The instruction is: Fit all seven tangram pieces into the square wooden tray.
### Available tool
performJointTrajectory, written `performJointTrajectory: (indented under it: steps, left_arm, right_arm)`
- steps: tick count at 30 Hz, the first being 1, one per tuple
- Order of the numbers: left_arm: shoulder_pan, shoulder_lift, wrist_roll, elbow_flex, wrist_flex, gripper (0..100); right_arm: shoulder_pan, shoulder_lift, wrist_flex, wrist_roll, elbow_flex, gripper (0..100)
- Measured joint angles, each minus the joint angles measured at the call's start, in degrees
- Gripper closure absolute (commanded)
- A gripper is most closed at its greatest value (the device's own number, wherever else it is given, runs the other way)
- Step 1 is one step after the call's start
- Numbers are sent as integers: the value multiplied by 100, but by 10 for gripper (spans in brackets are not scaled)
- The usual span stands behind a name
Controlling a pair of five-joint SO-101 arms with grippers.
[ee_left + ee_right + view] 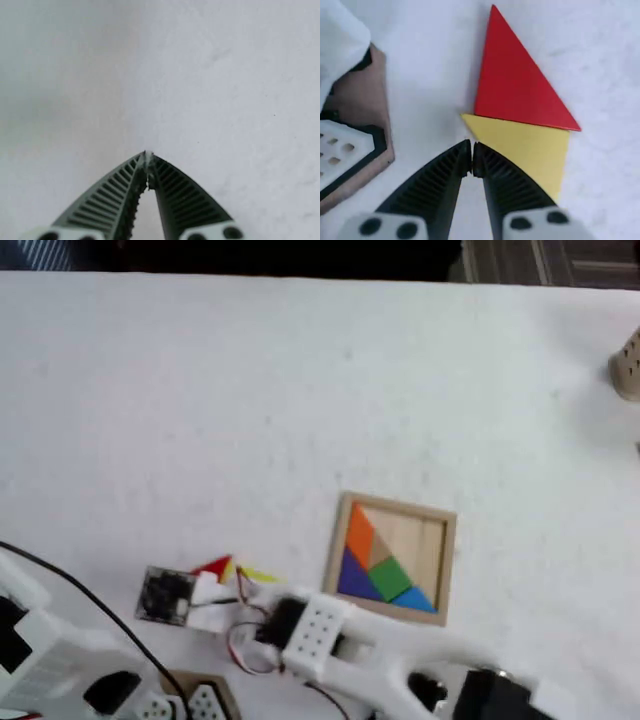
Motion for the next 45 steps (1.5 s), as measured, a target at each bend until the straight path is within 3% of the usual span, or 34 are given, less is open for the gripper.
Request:
performJointTrajectory:
  steps: [7, 17, 20, 24, 27, 33, 39, 45]
  left_arm:
    - [0, 0, 0, 0, 0, 976]
    - [0, 0, 0, 0, 0, 976]
    - [0, 0, 0, 0, 0, 976]
    - [0, 0, -62, 0, 0, 976]
    - [0, 0, -237, 0, 0, 976]
    - [0, 0, -273, -18, 0, 976]
    - [0, 0, -273, -26, 0, 976]
    - [0, 0, -273, -53, 0, 976]
  right_arm:
    - [273, 1345, 651, -149, -1169, 981]
    - [1688, 1996, -149, -62, -1908, 981]
    - [1776, 2207, 0, -62, -2215, 981]
    - [1697, 2207, 598, -62, -2409, 981]
    - [1196, 1785, 835, -457, -2312, 981]
    - [-70, 1037, 114, -888, -1697, 978]
    - [-141, 1793, -1213, -985, -1495, 980]
    - [-35, 2760, -782, -1213, -2374, 980]
